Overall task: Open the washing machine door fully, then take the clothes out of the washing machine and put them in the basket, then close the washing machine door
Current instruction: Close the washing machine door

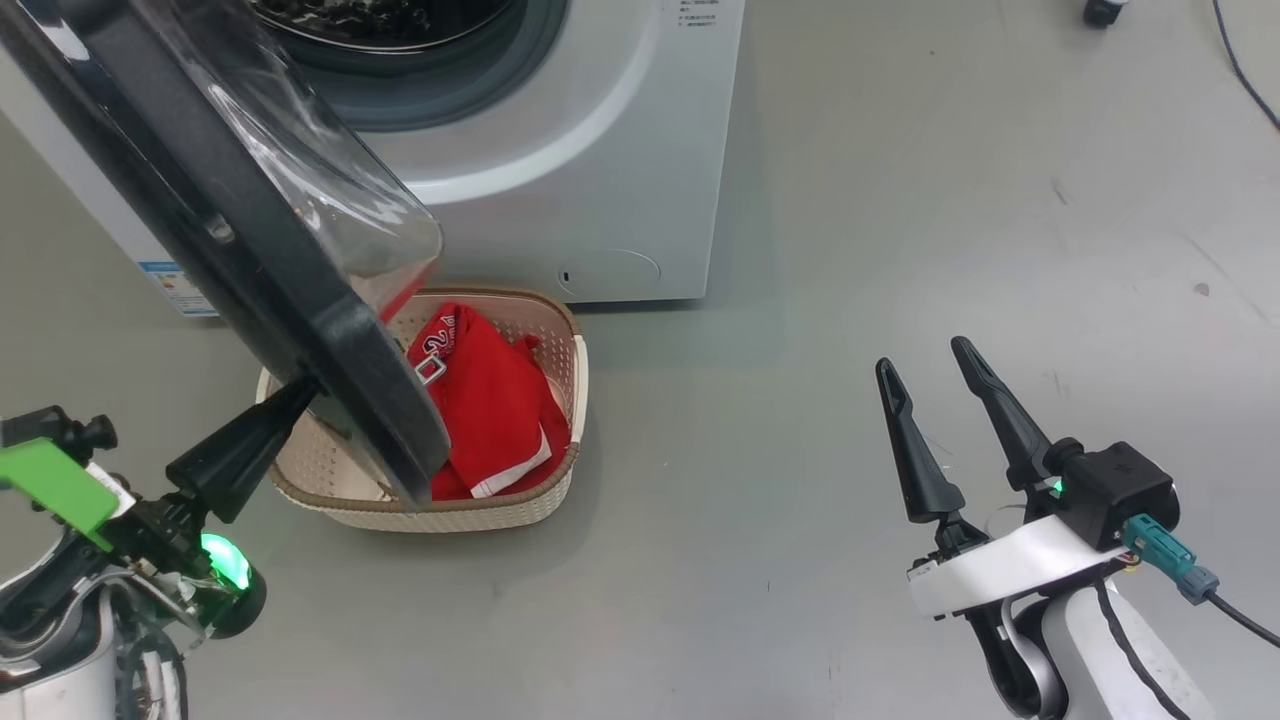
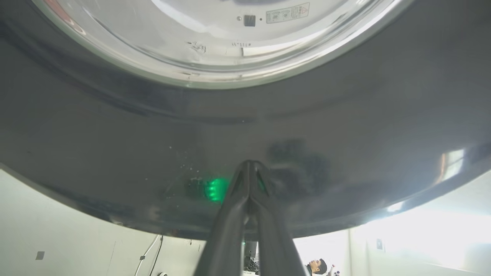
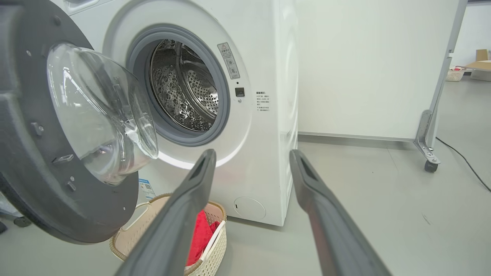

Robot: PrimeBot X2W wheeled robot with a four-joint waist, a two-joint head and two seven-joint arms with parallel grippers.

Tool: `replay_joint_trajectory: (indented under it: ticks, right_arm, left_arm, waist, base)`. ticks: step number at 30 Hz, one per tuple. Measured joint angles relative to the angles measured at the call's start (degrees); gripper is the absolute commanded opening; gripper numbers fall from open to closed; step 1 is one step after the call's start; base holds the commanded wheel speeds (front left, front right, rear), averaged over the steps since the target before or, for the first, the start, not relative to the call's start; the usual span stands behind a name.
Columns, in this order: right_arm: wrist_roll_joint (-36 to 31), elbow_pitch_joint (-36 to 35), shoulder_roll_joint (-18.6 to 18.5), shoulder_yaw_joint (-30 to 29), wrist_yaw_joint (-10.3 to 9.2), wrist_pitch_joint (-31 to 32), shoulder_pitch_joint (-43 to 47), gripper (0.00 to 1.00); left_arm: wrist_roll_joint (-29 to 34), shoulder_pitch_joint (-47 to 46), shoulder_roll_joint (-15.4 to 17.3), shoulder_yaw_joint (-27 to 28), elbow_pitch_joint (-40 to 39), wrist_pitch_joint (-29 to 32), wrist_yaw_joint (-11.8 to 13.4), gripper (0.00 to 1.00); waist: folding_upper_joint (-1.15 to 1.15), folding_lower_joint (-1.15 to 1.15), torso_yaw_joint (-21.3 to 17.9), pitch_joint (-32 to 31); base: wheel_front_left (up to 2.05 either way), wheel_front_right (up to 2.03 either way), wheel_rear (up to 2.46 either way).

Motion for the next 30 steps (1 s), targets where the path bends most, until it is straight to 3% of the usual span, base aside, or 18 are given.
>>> replay_joint_trajectory:
  ticks: [18, 30]
  right_arm:
    - [0.1, -0.8, 1.0, -1.7, 0.0, 0.0, -0.1, 1.0]
    - [0.1, -1.1, 1.4, -2.6, 0.0, 0.0, -0.3, 1.0]
  left_arm:
    - [-2.3, 0.8, 0.1, -7.6, -0.5, -10.4, -1.7, 0.0]
    - [-3.5, 0.1, 0.2, -12.8, 1.6, -16.8, -3.1, 0.0]
  waist:
    - [0.0, 0.0, -6.7, 2.2]
    - [0.0, 0.0, -8.3, 3.4]
  base:
    - [0.0, 0.0, 0.0]
    - [0.0, 0.0, 0.0]
